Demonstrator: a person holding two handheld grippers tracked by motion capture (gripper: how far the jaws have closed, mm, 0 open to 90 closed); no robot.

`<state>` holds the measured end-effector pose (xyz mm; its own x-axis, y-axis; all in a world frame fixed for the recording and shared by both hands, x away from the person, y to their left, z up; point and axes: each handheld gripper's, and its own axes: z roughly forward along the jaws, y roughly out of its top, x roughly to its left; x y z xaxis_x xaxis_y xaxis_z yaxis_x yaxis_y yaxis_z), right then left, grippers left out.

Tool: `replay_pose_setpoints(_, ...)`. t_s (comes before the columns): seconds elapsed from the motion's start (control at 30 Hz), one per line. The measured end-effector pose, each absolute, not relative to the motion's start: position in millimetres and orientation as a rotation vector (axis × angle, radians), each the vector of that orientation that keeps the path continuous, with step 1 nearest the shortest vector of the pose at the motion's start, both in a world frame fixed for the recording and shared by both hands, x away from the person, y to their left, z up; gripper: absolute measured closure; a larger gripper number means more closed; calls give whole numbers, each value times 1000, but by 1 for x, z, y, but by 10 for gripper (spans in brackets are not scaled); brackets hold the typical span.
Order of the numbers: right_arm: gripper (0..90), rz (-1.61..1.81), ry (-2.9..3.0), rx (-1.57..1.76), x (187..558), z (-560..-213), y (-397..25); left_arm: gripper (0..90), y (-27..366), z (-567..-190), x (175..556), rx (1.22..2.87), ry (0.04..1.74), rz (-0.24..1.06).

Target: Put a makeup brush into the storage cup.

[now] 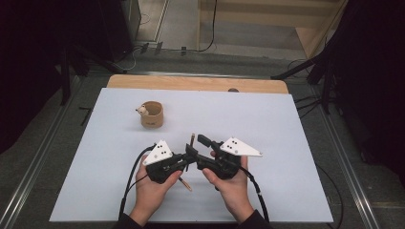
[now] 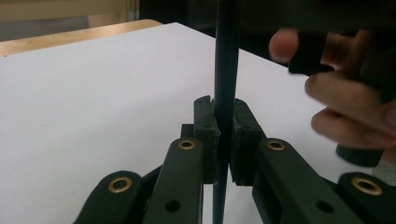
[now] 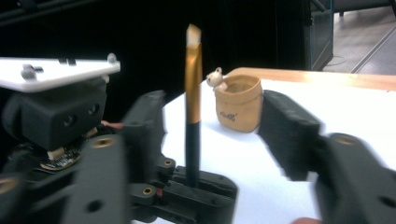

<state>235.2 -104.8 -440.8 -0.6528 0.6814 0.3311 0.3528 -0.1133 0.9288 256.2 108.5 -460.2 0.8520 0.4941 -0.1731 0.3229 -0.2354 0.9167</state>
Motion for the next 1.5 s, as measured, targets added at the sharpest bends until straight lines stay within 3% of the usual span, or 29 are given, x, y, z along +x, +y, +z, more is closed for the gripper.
replay_pose_setpoints(0.3, 0, 1803, 1935, 1098, 237, -435, -133, 843, 118, -460, 262, 1828, 635, 192)
replay_pose_setpoints(1.5, 0, 1486, 1788, 1105, 226, -451, -246, 843, 148, -454, 274, 1760, 706, 255)
